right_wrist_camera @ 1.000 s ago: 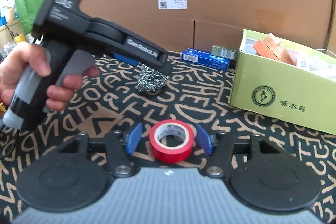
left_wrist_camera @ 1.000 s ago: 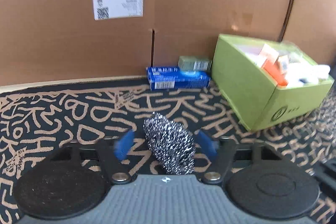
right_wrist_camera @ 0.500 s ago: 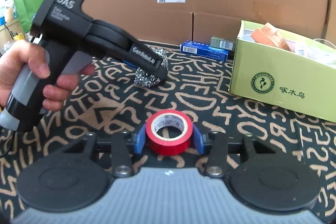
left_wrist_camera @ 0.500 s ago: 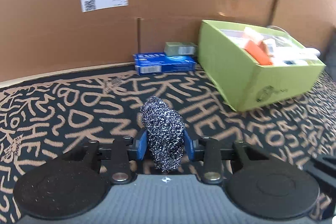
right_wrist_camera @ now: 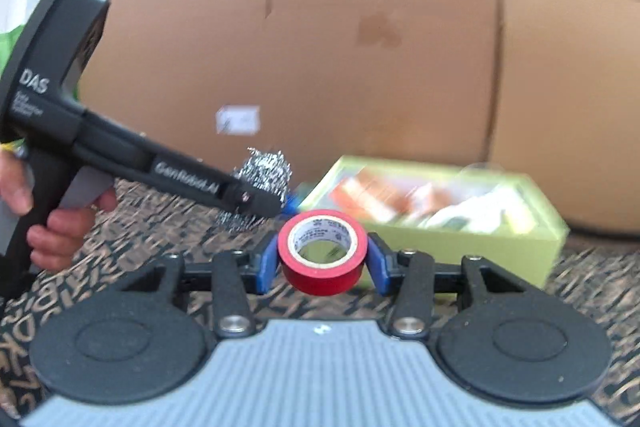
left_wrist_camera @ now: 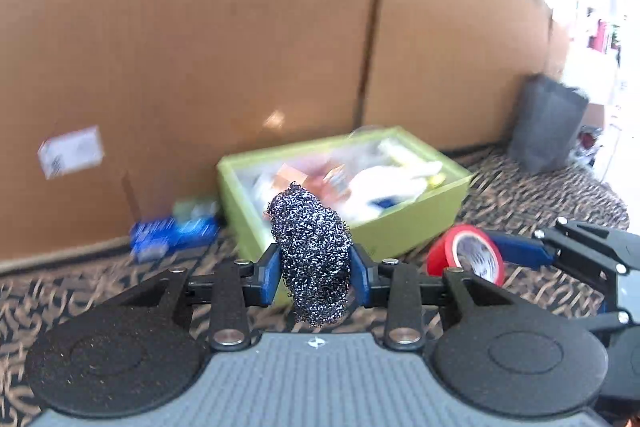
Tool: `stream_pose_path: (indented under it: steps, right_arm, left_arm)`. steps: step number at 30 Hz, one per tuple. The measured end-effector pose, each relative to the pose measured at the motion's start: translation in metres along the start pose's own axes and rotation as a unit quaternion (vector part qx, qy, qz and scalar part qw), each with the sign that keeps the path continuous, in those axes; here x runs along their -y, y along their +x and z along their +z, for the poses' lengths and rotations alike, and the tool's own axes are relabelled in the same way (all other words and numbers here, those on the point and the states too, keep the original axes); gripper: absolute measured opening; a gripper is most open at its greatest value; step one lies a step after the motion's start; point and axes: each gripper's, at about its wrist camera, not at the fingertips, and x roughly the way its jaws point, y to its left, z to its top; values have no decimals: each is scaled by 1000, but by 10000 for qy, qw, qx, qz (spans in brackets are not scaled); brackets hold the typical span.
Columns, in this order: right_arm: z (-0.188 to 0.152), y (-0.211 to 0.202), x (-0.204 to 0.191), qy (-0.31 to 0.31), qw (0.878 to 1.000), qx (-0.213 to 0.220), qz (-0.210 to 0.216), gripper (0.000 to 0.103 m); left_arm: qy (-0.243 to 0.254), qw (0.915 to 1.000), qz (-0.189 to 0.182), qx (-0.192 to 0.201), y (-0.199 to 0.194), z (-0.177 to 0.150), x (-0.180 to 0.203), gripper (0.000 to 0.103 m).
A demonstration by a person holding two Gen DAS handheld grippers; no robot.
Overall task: Organize objects
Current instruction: 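Carry the scrubber and red tape into the shoebox and open both grippers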
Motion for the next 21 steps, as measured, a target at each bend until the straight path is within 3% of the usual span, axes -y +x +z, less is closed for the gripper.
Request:
stream_pose_path:
  steps: [8,13,18,19,20,21]
  right_arm:
    - [40,17,38,-461,9925,590,-966,45]
    - [39,66,57,-927,9840,348,-1479,45]
    - [30,105,80,-711,9871,155,-1424,45]
    - [28,113,83,-676,9875,163,-1415,46]
    - [25,119,86,-644,9879,181,-1397,47]
    - [21,125,88,-645,9886,176,-1347,55]
  left_arm:
    - [142,9992,-132,352,39,52,27,38]
    - [137,9993,74,327,79,56,29,39]
    - [-125,9999,43,108,114,53,21,40]
    - [-111,9998,29,136,118,52,20,41]
    - [-69,9998,-4,204,120,50,20,49]
    - [-5,9997,-26,260,120,46,21,69]
